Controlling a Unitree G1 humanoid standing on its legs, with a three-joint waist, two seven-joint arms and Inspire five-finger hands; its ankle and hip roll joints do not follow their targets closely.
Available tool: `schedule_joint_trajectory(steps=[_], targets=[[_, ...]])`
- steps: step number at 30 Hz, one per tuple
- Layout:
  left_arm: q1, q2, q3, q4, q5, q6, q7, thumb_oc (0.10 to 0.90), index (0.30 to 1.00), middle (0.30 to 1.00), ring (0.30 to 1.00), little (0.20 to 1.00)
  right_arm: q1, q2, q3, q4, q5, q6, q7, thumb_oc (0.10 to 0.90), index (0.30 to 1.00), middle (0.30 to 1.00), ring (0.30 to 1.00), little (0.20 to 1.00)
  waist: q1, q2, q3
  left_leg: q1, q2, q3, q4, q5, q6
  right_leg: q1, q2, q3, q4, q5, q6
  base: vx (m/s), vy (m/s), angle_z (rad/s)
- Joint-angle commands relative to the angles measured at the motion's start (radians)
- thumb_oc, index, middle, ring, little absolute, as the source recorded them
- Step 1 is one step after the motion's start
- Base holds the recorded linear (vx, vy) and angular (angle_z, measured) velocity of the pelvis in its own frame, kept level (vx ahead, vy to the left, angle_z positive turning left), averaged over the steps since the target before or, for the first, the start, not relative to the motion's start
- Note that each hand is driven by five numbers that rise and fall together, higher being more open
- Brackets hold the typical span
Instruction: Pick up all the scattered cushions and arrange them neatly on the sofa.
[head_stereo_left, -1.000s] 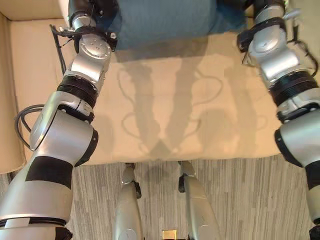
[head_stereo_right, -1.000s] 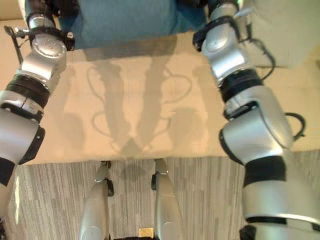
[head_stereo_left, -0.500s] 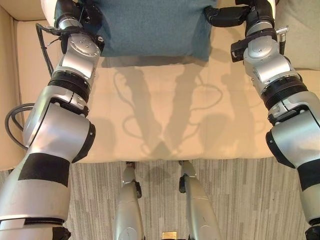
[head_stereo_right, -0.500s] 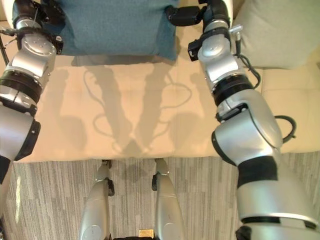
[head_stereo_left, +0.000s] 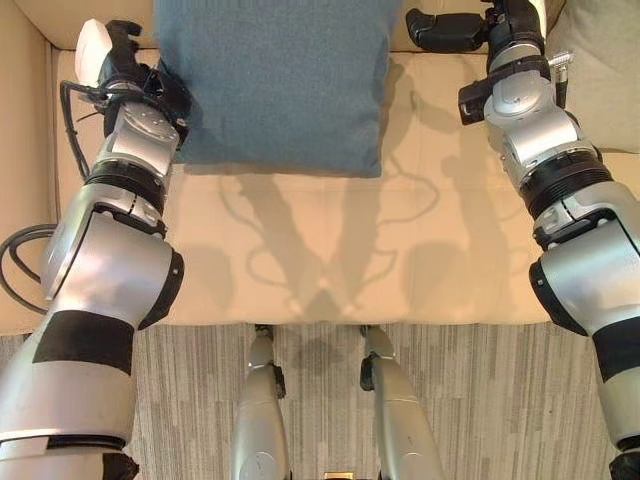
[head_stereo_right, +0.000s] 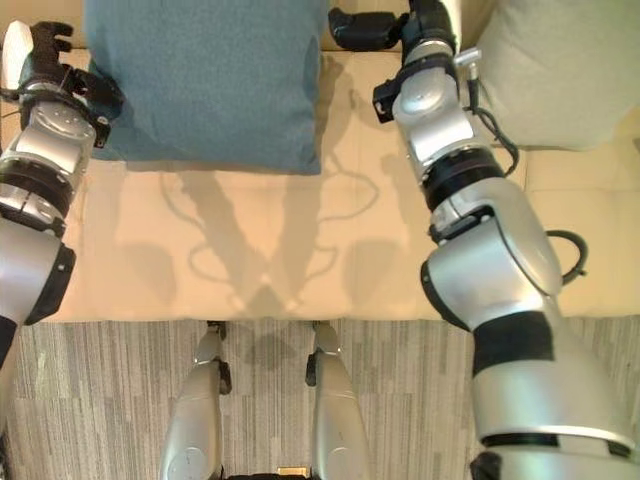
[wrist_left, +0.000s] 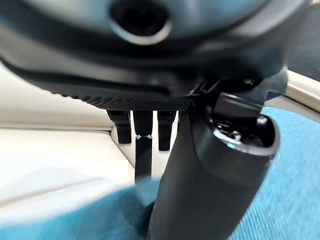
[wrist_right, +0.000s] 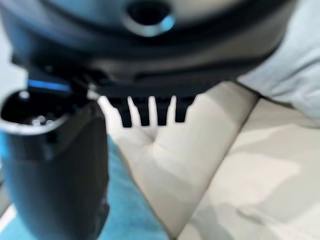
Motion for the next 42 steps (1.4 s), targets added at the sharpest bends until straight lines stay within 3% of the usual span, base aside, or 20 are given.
schedule_joint_trajectory(steps=[1, 3, 5, 12, 14, 15, 16, 17, 18, 20, 23, 26, 30, 32, 34, 37, 39, 41, 42], targets=[[0.026, 0.075, -0.037, 0.054, 0.061, -0.009, 0.009, 0.8, 0.9, 0.9, 0.9, 0.9, 0.015, 0.043, -0.009, 0.059, 0.002, -0.057, -0.029, 0.8, 0.9, 0.9, 0.9, 0.9, 0.018, 0.003, -0.152, -0.007, 0.054, -0.022, 0.018, -0.131, -0.092, -0.038, -0.086, 0.023, 0.017, -0.112, 0.147, 0.0, 0.0, 0.0], [0.037, 0.091, -0.021, 0.07, 0.056, -0.003, 0.014, 0.8, 0.9, 0.9, 0.9, 0.9, 0.029, 0.057, -0.027, 0.044, 0.019, -0.066, -0.031, 0.8, 0.9, 0.9, 0.9, 0.9, 0.015, 0.002, -0.153, -0.008, 0.055, -0.02, 0.021, -0.133, -0.092, -0.039, -0.086, 0.025, 0.018, -0.112, 0.146, 0.0, 0.0, 0.0], [0.027, 0.137, 0.056, 0.032, -0.039, -0.002, 0.084, 0.8, 0.9, 0.9, 0.9, 0.9, 0.064, 0.07, -0.05, 0.016, 0.033, -0.071, -0.046, 0.8, 0.9, 0.9, 0.9, 0.9, 0.012, 0.001, -0.152, -0.01, 0.057, -0.018, 0.024, -0.136, -0.096, -0.041, -0.085, 0.026, 0.021, -0.116, 0.145, 0.0, 0.0, 0.0], [0.095, 0.217, 0.149, -0.013, -0.109, -0.031, 0.15, 0.8, 0.9, 0.9, 0.9, 0.9, 0.125, 0.05, -0.079, -0.104, -0.044, -0.092, -0.109, 0.8, 0.9, 0.9, 0.9, 0.9, -0.001, -0.004, -0.153, -0.008, 0.061, -0.008, 0.028, -0.143, -0.095, -0.047, -0.086, 0.032, 0.028, -0.118, 0.145, 0.0, 0.003, -0.01], [0.16, 0.243, 0.18, -0.091, -0.105, -0.06, 0.161, 0.8, 0.9, 0.9, 0.9, 0.9, 0.18, -0.028, -0.083, -0.235, -0.138, -0.098, -0.148, 0.8, 0.9, 0.9, 0.9, 0.9, -0.007, -0.007, -0.151, -0.006, 0.062, -0.009, 0.034, -0.145, -0.092, -0.044, -0.087, 0.03, 0.034, -0.124, 0.144, 0.0, 0.0, 0.0], [0.163, 0.242, 0.182, -0.094, -0.105, -0.059, 0.162, 0.8, 0.9, 0.9, 0.9, 0.9, 0.182, -0.029, -0.083, -0.238, -0.139, -0.096, -0.149, 0.8, 0.9, 0.9, 0.9, 0.9, -0.007, -0.006, -0.152, -0.006, 0.062, -0.009, 0.034, -0.146, -0.092, -0.044, -0.087, 0.03, 0.034, -0.124, 0.144, 0.0, 0.0, 0.0], [0.284, 0.259, 0.248, -0.193, -0.095, -0.081, 0.183, 0.8, 0.9, 0.9, 0.9, 0.9, 0.301, -0.116, -0.123, -0.415, -0.259, -0.091, -0.177, 0.8, 0.9, 0.9, 0.9, 0.9, -0.013, -0.012, -0.157, 0.005, 0.062, -0.008, 0.045, -0.156, -0.087, -0.03, -0.084, 0.029, 0.039, -0.135, 0.142, 0.0, 0.0, 0.0], [0.292, 0.258, 0.252, -0.199, -0.093, -0.08, 0.184, 0.8, 0.9, 0.9, 0.9, 0.9, 0.308, -0.118, -0.125, -0.422, -0.262, -0.088, -0.178, 0.8, 0.9, 0.9, 0.9, 0.9, -0.013, -0.012, -0.16, 0.003, 0.061, -0.008, 0.044, -0.151, -0.086, -0.032, -0.086, 0.03, 0.037, -0.13, 0.142, 0.05, -0.009, 0.02], [0.479, 0.237, 0.374, -0.322, -0.093, -0.113, 0.199, 0.8, 0.9, 0.9, 0.9, 0.9, 0.494, -0.211, -0.242, -0.578, -0.374, -0.081, -0.198, 0.8, 0.9, 0.9, 0.9, 0.9, -0.014, -0.016, -0.167, 0.027, 0.065, -0.007, 0.057, -0.176, -0.081, -0.005, -0.083, 0.027, 0.046, -0.151, 0.14, 0.06, -0.034, 0.03], [0.678, 0.196, 0.485, -0.442, -0.11, -0.139, 0.194, 0.8, 0.9, 0.9, 0.9, 0.9, 0.764, -0.255, -0.406, -0.71, -0.432, -0.082, -0.177, 0.8, 0.9, 0.9, 0.9, 0.9, -0.018, -0.018, -0.189, 0.058, 0.068, -0.01, 0.061, -0.189, -0.075, 0.031, -0.085, 0.019, 0.048, -0.161, 0.137, 0.12, -0.057, 0.03], [1.01, 0.051, 0.623, -0.542, -0.107, -0.168, 0.147, 0.8, 0.9, 0.9, 0.9, 0.9, 1.16, -0.216, -0.625, -0.794, -0.503, -0.095, -0.122, 0.8, 0.9, 0.9, 0.9, 0.9, -0.029, -0.018, -0.23, 0.137, 0.077, -0.002, 0.052, -0.212, -0.068, 0.093, -0.08, 0.008, 0.053, -0.181, 0.133, 0.14, -0.048, 0.03], [1.261, -0.074, 0.711, -0.542, -0.127, -0.181, 0.106, 0.8, 0.9, 0.9, 0.9, 0.9, 1.383, -0.134, -0.72, -0.786, -0.549, -0.096, -0.082, 0.8, 0.9, 0.9, 0.9, 0.9, -0.046, -0.015, -0.271, 0.228, 0.089, 0.016, 0.039, -0.231, -0.059, 0.164, -0.066, 0.008, 0.055, -0.205, 0.129, 0.11, -0.022, 0.0], [1.41, -0.151, 0.763, -0.444, -0.15, -0.179, 0.055, 0.8, 0.9, 0.9, 0.9, 0.9, 1.494, -0.062, -0.773, -0.694, -0.515, -0.105, -0.046, 0.8, 0.9, 0.9, 0.9, 0.9, -0.062, -0.012, -0.312, 0.301, 0.101, 0.038, 0.033, -0.217, -0.053, 0.235, -0.048, 0.015, 0.041, -0.211, 0.122, 0.03, -0.032, -0.12], [1.499, -0.19, 0.802, -0.319, -0.18, -0.17, 0.008, 0.8, 0.9, 0.9, 0.9, 0.9, 1.545, -0.004, -0.798, -0.576, -0.449, -0.113, -0.018, 0.8, 0.9, 0.9, 0.9, 0.9, -0.07, 0.005, -0.347, 0.376, 0.118, 0.06, 0.015, -0.202, -0.051, 0.299, -0.023, 0.016, 0.034, -0.238, 0.108, 0.01, -0.044, -0.12], [1.535, -0.213, 0.79, -0.262, -0.154, -0.156, -0.016, 0.8, 0.9, 0.9, 0.9, 0.9, 1.582, 0.03, -0.826, -0.528, -0.401, -0.118, -0.004, 0.8, 0.9, 0.9, 0.9, 0.9, -0.075, 0.015, -0.382, 0.414, 0.127, 0.075, -0.024, -0.172, -0.054, 0.331, -0.007, 0.01, 0.024, -0.247, 0.099, 0.0, -0.036, -0.14], [1.563, -0.255, 0.762, -0.189, -0.122, -0.131, -0.055, 0.8, 0.9, 0.9, 0.9, 0.9, 1.637, 0.055, -0.852, -0.484, -0.37, -0.122, -0.007, 0.8, 0.9, 0.9, 0.9, 0.9, -0.082, 0.025, -0.414, 0.436, 0.136, 0.065, -0.052, -0.081, -0.069, 0.395, 0.002, -0.009, -0.004, -0.256, 0.093, -0.08, -0.027, -0.09], [1.569, -0.275, 0.769, -0.166, -0.139, -0.133, -0.076, 0.8, 0.9, 0.9, 0.9, 0.9, 1.643, 0.072, -0.848, -0.456, -0.353, -0.119, -0.002, 0.8, 0.9, 0.9, 0.9, 0.9, -0.088, 0.018, -0.418, 0.456, 0.116, 0.069, -0.02, -0.132, -0.049, 0.413, -0.005, -0.007, -0.01, -0.251, 0.091, -0.19, -0.013, 0.09], [1.571, -0.299, 0.763, -0.182, -0.165, -0.139, -0.081, 0.8, 0.9, 0.9, 0.9, 0.9, 1.656, 0.089, -0.862, -0.455, -0.325, -0.124, -0.006, 0.8, 0.9, 0.9, 0.9, 0.9, -0.106, 0.002, -0.428, 0.492, 0.043, 0.026, 0.093, -0.224, -0.026, 0.394, -0.028, -0.005, -0.01, -0.215, 0.086, -0.35, 0.007, -0.08], [1.571, -0.299, 0.762, -0.182, -0.165, -0.139, -0.081, 0.8, 0.9, 0.9, 0.9, 0.9, 1.657, 0.089, -0.863, -0.456, -0.325, -0.124, -0.006, 0.8, 0.9, 0.9, 0.9, 0.9, -0.109, 0.002, -0.427, 0.487, 0.043, 0.021, 0.104, -0.232, -0.026, 0.396, -0.029, -0.009, -0.01, -0.217, 0.087, -0.34, 0.026, 0.0]])
